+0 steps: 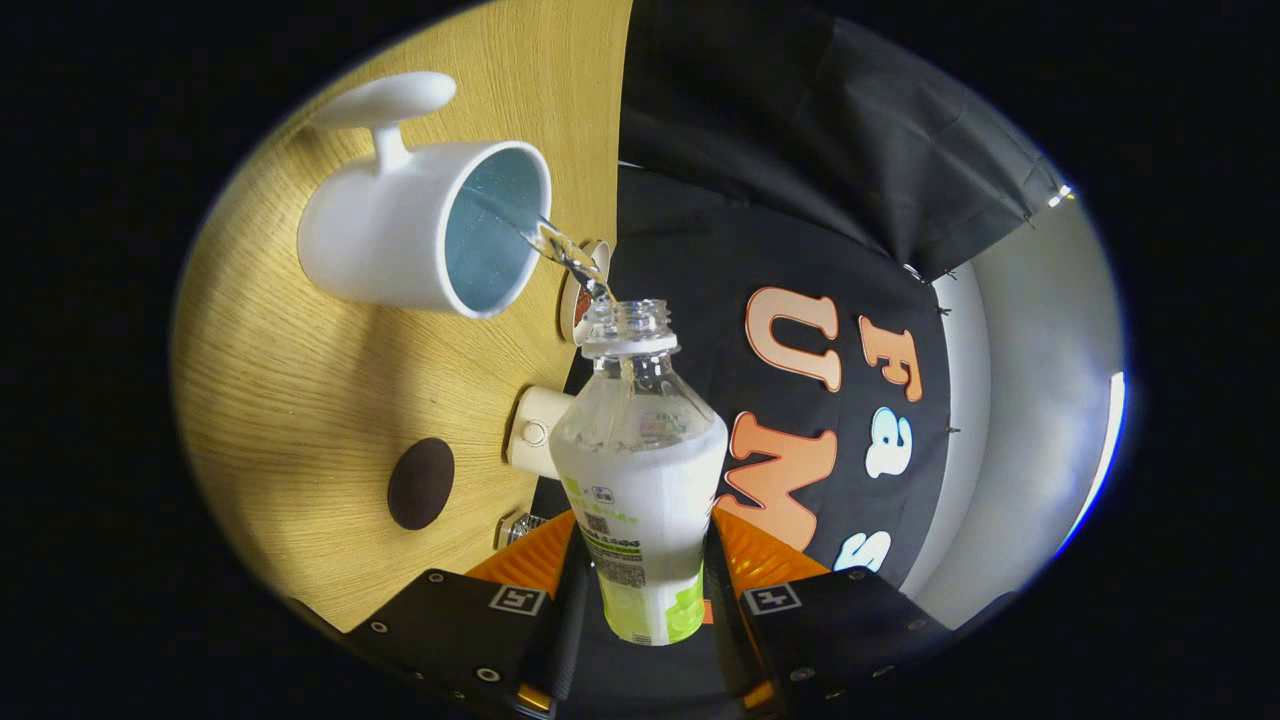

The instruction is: Take the bottle from table, then pour the juice into the cup, finally place the bottle on the coaster

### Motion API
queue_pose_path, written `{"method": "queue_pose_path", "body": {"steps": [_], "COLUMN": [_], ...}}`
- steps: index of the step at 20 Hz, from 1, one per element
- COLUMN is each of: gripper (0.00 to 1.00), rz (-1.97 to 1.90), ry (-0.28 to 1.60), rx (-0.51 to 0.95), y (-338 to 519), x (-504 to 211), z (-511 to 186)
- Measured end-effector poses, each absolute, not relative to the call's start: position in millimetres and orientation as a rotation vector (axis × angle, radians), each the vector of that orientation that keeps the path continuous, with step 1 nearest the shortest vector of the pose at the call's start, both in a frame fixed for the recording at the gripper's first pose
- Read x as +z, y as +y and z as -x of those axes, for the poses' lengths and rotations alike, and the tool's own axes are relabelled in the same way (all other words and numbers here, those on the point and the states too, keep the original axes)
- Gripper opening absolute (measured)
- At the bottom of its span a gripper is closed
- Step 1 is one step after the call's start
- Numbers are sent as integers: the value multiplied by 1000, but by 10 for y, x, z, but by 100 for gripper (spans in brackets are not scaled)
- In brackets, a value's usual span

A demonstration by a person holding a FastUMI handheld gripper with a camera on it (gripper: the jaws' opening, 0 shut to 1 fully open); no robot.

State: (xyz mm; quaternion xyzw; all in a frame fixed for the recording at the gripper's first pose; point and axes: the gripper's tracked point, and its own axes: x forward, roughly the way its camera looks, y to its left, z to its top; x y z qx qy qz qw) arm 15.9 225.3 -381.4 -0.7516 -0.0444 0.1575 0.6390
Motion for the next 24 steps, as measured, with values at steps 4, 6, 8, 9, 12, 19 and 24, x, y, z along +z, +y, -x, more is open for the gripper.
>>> {"method": "queue_pose_path", "body": {"steps": [4,6,8,9,12,19,24], "gripper": [57,57,57,57,57,57,57], "rz": [1748,1766,1783,1788,1801,1865,1901], "ry": [-126,-138,-150,-154,-164,-220,-266], "rx": [356,358,354,353,345,345,328], "y": [2270,2287,2295,2288,2265,2305,2353], "x": [-3754,-3712,-3678,-3666,-3618,-3572,-3503], "z": [-186,-192,-205,-223,-231,-228,-271]}}
